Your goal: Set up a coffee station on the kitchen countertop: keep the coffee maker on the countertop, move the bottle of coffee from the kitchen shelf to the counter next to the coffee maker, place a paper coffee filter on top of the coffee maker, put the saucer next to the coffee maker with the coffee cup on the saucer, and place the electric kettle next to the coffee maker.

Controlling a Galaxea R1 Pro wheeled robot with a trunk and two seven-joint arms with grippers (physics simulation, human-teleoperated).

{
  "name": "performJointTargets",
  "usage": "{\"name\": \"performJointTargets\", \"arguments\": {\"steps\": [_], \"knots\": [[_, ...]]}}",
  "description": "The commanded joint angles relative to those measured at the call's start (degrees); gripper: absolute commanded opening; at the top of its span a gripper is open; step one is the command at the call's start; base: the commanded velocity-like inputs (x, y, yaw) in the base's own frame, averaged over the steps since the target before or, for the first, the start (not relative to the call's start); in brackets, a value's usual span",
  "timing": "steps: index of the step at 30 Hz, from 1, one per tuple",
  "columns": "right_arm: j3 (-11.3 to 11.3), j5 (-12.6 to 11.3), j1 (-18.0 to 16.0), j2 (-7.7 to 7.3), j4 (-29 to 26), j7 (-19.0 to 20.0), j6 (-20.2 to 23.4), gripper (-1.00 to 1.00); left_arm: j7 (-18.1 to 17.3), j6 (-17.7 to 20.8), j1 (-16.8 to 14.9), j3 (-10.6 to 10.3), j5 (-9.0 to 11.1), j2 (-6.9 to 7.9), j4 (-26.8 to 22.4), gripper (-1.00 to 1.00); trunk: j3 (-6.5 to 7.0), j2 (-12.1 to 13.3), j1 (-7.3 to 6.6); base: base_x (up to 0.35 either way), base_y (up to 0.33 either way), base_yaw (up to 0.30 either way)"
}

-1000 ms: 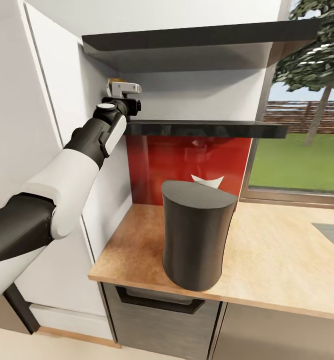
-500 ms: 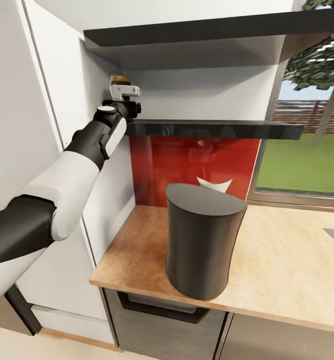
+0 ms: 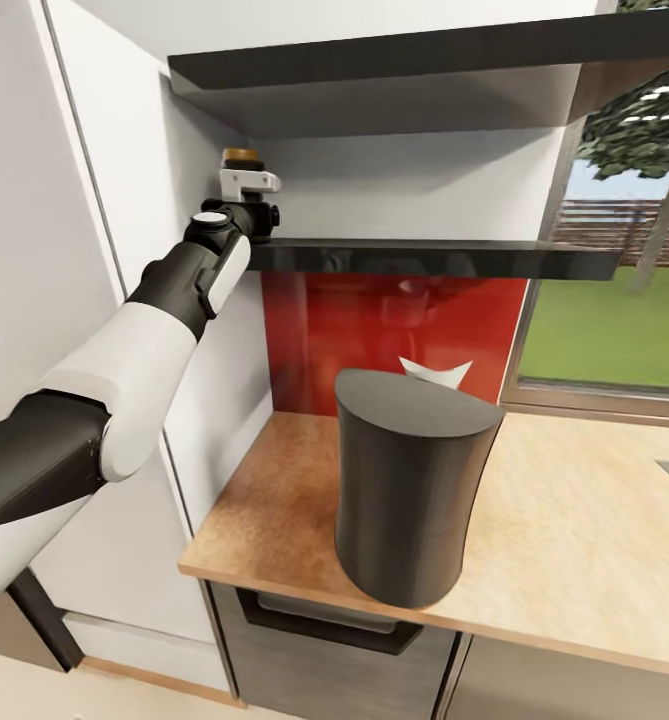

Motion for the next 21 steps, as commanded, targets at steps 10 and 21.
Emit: {"name": "performJointTargets", "arguments": {"steps": [10, 21], "knots": [[-0.5, 0.6, 0.0, 0.02, 0.0, -0.2, 0.0, 1.0, 0.5, 0.1, 0.0, -0.5, 0.5, 0.01, -0.1, 1.0, -0.29, -0.1, 0.04, 0.06, 0.0, 0.045], [-0.5, 0.6, 0.0, 0.02, 0.0, -0.1, 0.0, 1.0, 0.5, 0.1, 0.0, -0.6, 0.5, -0.01, 0.1, 1.0, -0.29, -0.1, 0.04, 0.123, 0.0, 0.0]]}}
